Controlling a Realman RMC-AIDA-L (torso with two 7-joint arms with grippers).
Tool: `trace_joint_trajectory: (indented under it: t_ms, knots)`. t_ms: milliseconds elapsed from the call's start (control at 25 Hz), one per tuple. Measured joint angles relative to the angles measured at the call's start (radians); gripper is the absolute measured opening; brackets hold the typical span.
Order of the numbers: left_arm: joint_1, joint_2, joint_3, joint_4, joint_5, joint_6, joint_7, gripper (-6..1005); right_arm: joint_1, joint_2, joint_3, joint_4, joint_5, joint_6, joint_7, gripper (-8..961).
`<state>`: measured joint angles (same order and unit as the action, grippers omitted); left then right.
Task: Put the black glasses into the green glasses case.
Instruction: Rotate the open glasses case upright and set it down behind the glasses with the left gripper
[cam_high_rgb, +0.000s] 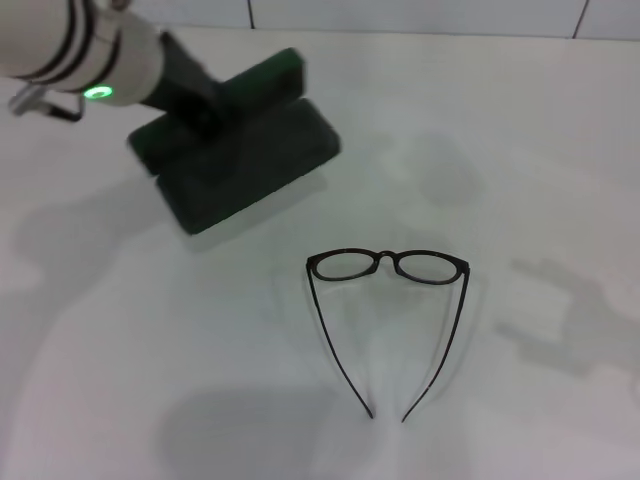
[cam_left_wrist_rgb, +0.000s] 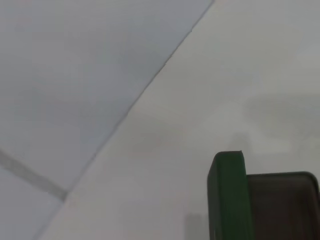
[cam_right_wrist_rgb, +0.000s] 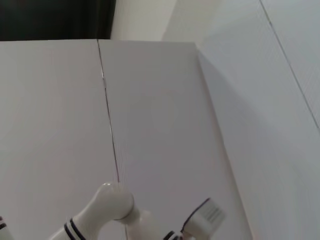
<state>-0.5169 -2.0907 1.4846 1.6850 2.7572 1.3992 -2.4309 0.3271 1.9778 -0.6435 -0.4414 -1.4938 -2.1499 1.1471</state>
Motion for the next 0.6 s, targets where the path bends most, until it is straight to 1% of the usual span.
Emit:
trace_joint_trajectory:
  t_ms: [80, 240, 320, 480, 600]
  knots:
    - [-0.018, -0.001, 0.02, -0.037, -0.041, -0.058, 0.092, 195, -0.023, 0.011, 0.0, 0.0, 0.0, 0.001, -0.004, 858]
    - [-0.083, -0.001, 0.065, -0.143, -0.147, -0.156, 0.243, 197, -0.064, 0.019, 0.001, 0.001, 0.0, 0.0, -0.011, 858]
    - [-0.109, -0.002, 0.087, -0.202, -0.197, -0.2, 0.328, 200, -0.067, 0.02, -0.002, 0.008, -0.001, 0.0, -0.013, 858]
    - [-0.167, -0.002, 0.132, -0.332, -0.236, -0.274, 0.387, 205, -0.066, 0.025, -0.013, 0.013, -0.004, 0.001, -0.015, 858]
    - [-0.206, -0.005, 0.167, -0.423, -0.244, -0.332, 0.399, 209, -0.067, 0.026, -0.018, 0.014, -0.006, 0.005, -0.016, 858]
